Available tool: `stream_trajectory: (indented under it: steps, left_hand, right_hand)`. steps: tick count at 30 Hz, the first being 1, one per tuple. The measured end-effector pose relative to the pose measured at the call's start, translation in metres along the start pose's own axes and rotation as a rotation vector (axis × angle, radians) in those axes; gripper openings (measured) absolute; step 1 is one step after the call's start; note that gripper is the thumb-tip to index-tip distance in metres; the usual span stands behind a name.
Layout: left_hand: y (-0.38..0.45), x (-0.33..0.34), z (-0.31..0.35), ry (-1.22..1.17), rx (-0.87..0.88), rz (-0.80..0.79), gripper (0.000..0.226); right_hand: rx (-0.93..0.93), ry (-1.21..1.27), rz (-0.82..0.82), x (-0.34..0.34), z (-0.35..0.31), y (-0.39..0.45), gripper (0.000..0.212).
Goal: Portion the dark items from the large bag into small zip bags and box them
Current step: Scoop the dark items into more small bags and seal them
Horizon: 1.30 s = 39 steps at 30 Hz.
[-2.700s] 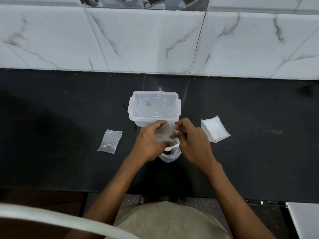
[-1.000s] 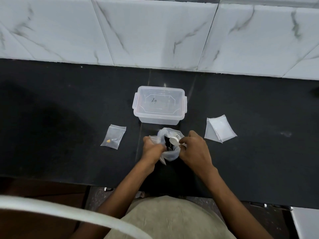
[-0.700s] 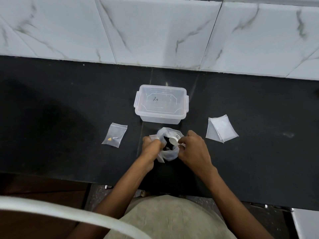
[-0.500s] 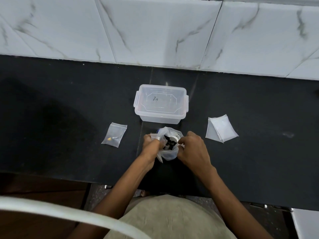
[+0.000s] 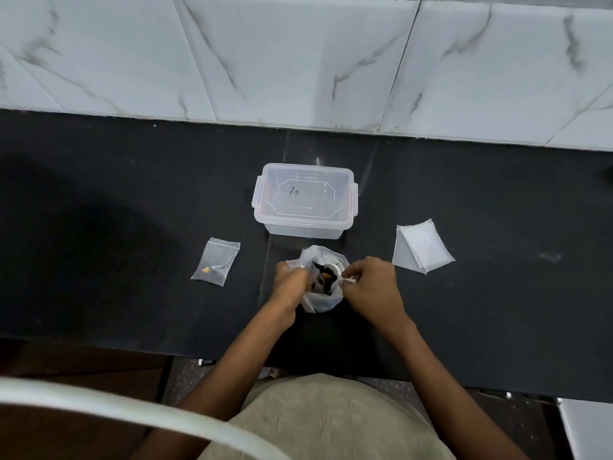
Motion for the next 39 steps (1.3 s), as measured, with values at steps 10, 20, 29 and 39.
stream_trajectory:
  steps: [10, 20, 29, 39]
  left_hand:
    - [0.002, -0.004, -0.003, 0.017, 0.036, -0.017, 0.026]
    - [-0.003, 0.004, 0.004, 0.057, 0.113, -0.066, 0.027]
    - [-0.007, -0.001, 0.004, 0.002, 0.14, -0.054, 0.029]
    - [-0.003, -0.009, 0.004, 0.012, 0.146, -0.048, 0.025]
  right_hand:
    - [0.421, 0.597, -0.014, 0.002, 0.055, -0.01, 0.003]
    - [0.27, 0.397, 0.074, -0.003, 0.042, -0.011, 0.003]
    - [-0.138, 0.007, 0.107, 0.001, -0.007, -0.012, 0.011]
    - [0.447, 0.775, 0.044, 0.014, 0.07, -0.018, 0.002]
Point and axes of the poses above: each hand's wrist, its own y-axis towards the middle knuckle, its own x-axis out of the palm, z = x × y, the point moved 10 cm from there along y, towards the middle knuckle, and after that the axes turned 3 degrees about -x, right-handed, at the moved point
